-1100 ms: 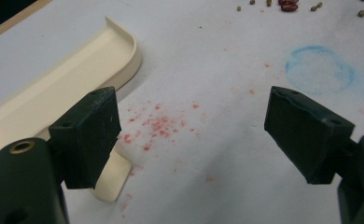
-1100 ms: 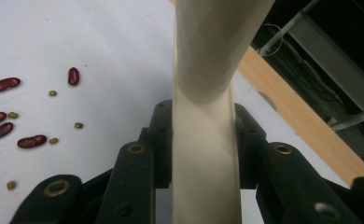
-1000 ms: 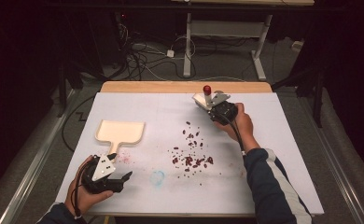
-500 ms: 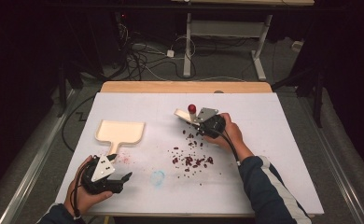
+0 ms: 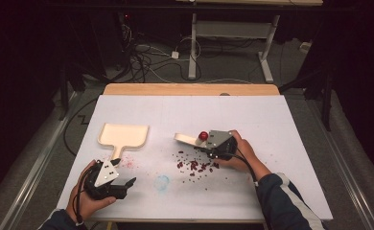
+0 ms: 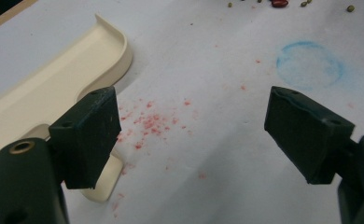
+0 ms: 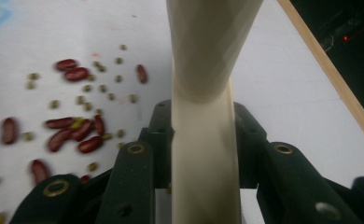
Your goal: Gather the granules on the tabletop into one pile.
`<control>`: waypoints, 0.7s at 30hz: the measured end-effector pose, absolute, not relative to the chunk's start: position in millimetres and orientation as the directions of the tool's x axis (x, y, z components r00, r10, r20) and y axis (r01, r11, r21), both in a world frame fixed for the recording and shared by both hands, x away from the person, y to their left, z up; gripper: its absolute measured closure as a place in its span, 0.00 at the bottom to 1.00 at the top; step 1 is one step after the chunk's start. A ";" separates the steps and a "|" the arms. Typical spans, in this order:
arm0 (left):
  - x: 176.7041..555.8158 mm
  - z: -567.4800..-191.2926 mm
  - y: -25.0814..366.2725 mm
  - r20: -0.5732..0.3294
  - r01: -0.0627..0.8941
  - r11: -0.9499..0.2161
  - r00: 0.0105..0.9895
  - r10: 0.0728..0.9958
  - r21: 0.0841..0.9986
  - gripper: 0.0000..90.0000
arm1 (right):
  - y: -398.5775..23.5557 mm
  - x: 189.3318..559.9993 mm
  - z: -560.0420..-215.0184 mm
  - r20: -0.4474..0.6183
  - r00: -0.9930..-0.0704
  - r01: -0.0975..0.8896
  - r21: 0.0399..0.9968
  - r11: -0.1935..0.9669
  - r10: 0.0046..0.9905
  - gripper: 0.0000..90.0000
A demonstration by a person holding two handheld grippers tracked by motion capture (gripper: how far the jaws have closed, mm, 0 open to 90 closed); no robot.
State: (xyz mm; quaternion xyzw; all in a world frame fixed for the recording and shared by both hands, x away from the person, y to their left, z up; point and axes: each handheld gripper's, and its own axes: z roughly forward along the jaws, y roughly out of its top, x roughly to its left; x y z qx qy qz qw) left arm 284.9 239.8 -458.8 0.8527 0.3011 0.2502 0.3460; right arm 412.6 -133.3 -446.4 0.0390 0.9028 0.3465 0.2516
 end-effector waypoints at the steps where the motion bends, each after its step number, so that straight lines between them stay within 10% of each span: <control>1: 284.6 -458.9 239.3 0.215 0.342 -0.578 0.694 0.687 0.741 0.20 | -134.1 407.8 -446.3 -0.429 -0.873 -0.114 0.643 0.758 0.232 0.75; 21: 281.5 -457.5 236.1 0.217 0.337 -0.585 0.702 0.678 0.737 0.20 | -146.2 371.3 -432.4 -0.432 -0.878 -0.160 0.669 0.726 0.204 0.76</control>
